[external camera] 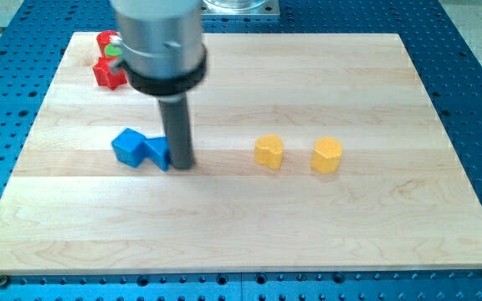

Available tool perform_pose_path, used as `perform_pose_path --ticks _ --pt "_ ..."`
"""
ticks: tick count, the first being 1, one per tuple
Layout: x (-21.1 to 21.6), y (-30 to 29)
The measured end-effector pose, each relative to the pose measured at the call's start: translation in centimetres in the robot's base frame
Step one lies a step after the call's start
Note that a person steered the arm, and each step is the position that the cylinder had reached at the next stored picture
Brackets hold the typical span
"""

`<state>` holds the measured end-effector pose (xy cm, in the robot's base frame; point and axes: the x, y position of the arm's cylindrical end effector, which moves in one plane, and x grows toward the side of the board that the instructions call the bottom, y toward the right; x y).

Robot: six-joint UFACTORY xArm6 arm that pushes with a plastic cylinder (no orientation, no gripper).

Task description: Push the blue blocks below the green blocks

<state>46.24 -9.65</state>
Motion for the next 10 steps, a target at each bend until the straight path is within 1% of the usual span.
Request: perform_pose_path --ticks 1,2,3,4,5,6,7,8,9,10 --pt "-3.0 -5.0" --pt "-3.9 -5.4" --pt "2.2 -3.3" --pt "1.8 -7.9" --pt "-4.6 -7.9" --pt "-7.0 -7.6" --pt "-1.9 -5.9" --pt "4.9 -6.5" --pt "7.6 -12.4" --pt "3.9 -13.1"
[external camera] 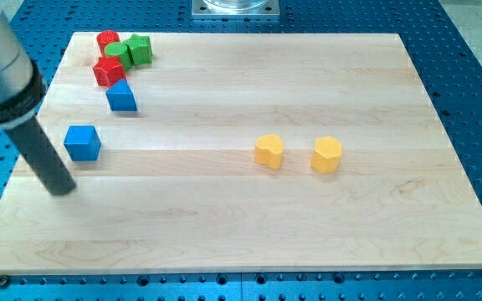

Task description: Push the blue blocks below the green blocks

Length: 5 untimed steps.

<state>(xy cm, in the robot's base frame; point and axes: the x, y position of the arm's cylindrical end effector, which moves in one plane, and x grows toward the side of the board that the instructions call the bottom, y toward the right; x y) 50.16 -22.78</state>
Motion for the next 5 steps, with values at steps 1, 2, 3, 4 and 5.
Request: perform_pose_path --ticks 1,2,3,4,5 --pt "-5.9 1.9" --pt "-9.9 3.8" --pt "-9.8 6.7" --pt "-11.3 7.4" --pt "-11.9 9.3"
